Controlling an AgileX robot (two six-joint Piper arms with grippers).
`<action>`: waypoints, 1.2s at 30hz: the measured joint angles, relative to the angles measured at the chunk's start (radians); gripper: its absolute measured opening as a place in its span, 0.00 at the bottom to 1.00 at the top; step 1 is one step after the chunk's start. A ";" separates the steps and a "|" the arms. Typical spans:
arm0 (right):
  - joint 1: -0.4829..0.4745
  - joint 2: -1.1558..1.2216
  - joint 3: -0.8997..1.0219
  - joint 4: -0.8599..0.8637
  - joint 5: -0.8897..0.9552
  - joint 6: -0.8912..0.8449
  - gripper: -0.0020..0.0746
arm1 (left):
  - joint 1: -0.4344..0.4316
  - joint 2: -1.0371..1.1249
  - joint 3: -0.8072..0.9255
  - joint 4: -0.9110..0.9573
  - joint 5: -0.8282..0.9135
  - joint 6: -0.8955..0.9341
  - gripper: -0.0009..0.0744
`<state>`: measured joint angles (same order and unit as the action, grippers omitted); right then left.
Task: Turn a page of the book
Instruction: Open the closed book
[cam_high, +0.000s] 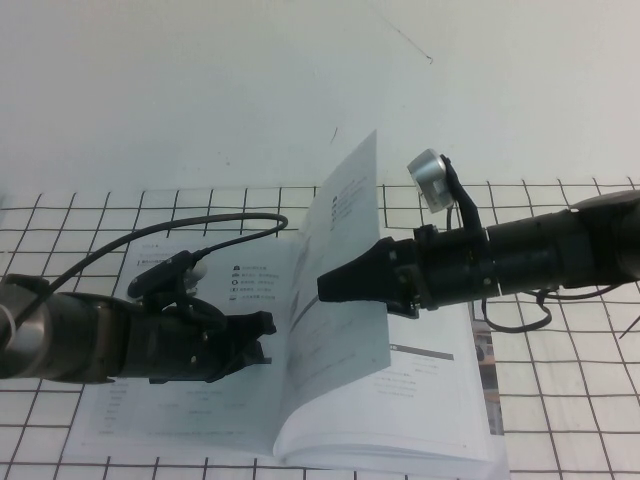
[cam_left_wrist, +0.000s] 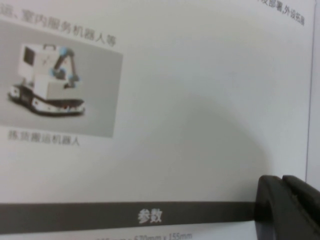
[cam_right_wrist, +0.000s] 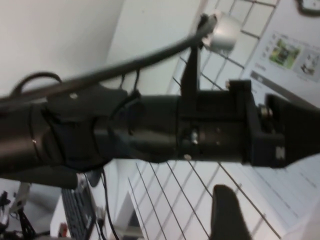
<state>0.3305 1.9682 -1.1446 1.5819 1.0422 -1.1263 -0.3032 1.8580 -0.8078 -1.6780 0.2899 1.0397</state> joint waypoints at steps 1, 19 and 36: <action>0.002 0.000 0.000 0.016 0.003 -0.007 0.53 | 0.000 0.000 0.000 0.000 0.000 0.002 0.01; 0.103 0.000 -0.150 0.068 -0.060 -0.035 0.53 | 0.000 -0.151 0.011 0.030 -0.083 0.021 0.01; 0.103 0.032 -0.150 0.067 -0.086 -0.039 0.53 | 0.012 -0.580 0.165 0.102 -0.151 0.016 0.01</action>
<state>0.4335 2.0002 -1.2946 1.6487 0.9566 -1.1651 -0.2915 1.2778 -0.6424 -1.5760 0.1390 1.0557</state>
